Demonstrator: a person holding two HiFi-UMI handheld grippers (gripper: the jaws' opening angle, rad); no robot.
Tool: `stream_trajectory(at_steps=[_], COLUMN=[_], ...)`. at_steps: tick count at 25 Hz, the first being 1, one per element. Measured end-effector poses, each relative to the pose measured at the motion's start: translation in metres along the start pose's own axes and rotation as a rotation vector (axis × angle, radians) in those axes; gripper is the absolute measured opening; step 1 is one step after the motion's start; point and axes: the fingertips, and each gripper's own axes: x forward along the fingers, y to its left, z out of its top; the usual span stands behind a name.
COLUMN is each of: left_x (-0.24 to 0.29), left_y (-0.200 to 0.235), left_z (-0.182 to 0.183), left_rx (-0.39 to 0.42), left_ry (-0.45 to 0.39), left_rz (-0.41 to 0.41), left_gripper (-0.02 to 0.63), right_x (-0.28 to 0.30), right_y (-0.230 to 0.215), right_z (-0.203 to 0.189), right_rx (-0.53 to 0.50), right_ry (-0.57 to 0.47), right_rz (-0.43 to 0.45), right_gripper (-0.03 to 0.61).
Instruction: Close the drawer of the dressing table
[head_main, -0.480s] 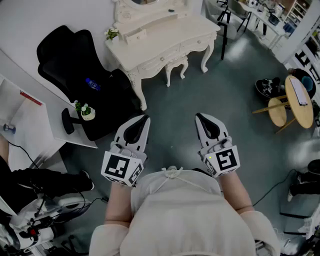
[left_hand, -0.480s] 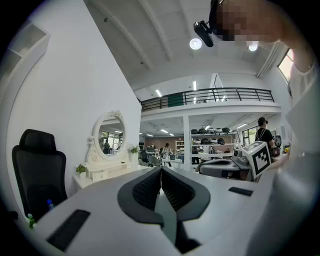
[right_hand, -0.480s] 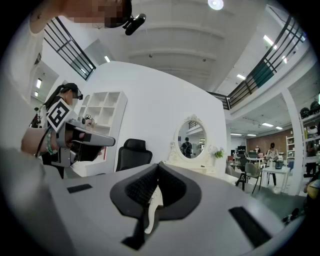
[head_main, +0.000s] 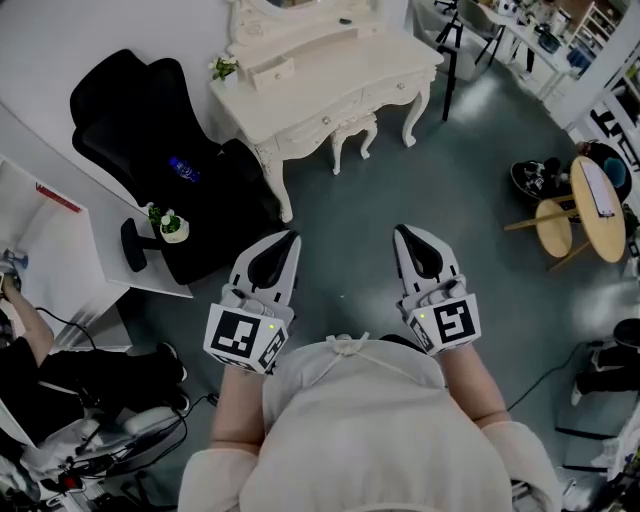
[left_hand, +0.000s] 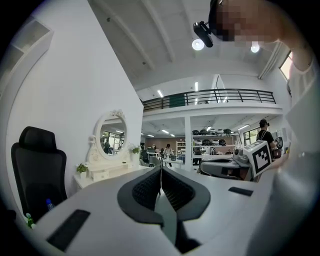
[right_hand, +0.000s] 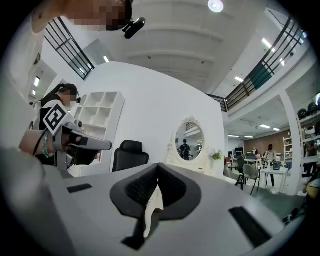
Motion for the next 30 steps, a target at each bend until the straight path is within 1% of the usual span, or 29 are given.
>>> stream_trajectory(at_steps=[2, 3, 4, 5, 8, 13, 16, 19, 22, 24, 30], left_x=[0.003, 0.005, 0.008, 0.010, 0.016, 0.041, 0.062, 0.088, 0.121, 0.146, 0.230], left_y=[0.003, 0.005, 0.007, 0.010, 0.022, 0.032, 0.042, 0.055, 0.067, 0.075, 0.100], left_z=[-0.003, -0.005, -0.006, -0.007, -0.005, -0.012, -0.019, -0.021, -0.022, -0.020, -0.007], left_rx=[0.007, 0.007, 0.004, -0.002, -0.027, -0.051, -0.063, -0.071, -0.033, -0.020, -0.046], left_ry=[-0.002, -0.004, -0.005, -0.007, -0.015, 0.002, 0.012, 0.018, 0.041, 0.041, 0.020], left_rz=[0.007, 0.014, 0.022, 0.031, 0.070, 0.090, 0.129, 0.200, 0.266, 0.306, 0.424], left_gripper=[0.022, 0.049, 0.204, 0.334, 0.336, 0.334, 0.334, 0.334, 0.334, 0.334, 0.334], right_x=[0.003, 0.005, 0.007, 0.009, 0.018, 0.040, 0.062, 0.092, 0.125, 0.150, 0.221], right_y=[-0.004, -0.005, -0.007, -0.009, -0.014, -0.037, -0.054, -0.075, -0.107, -0.132, -0.212], right_z=[0.000, -0.002, -0.003, -0.005, -0.010, -0.022, -0.031, -0.039, -0.043, -0.043, -0.045], right_rx=[0.012, 0.014, 0.016, 0.017, 0.023, 0.031, 0.031, 0.026, 0.037, 0.043, 0.041], right_ry=[-0.004, -0.001, 0.004, 0.010, 0.026, 0.036, 0.036, 0.030, 0.022, 0.017, 0.017], right_rz=[-0.011, -0.013, -0.014, -0.012, 0.000, 0.026, 0.069, 0.131, 0.188, 0.225, 0.327], right_gripper=[0.005, 0.005, 0.006, 0.006, 0.006, 0.006, 0.006, 0.006, 0.006, 0.006, 0.006])
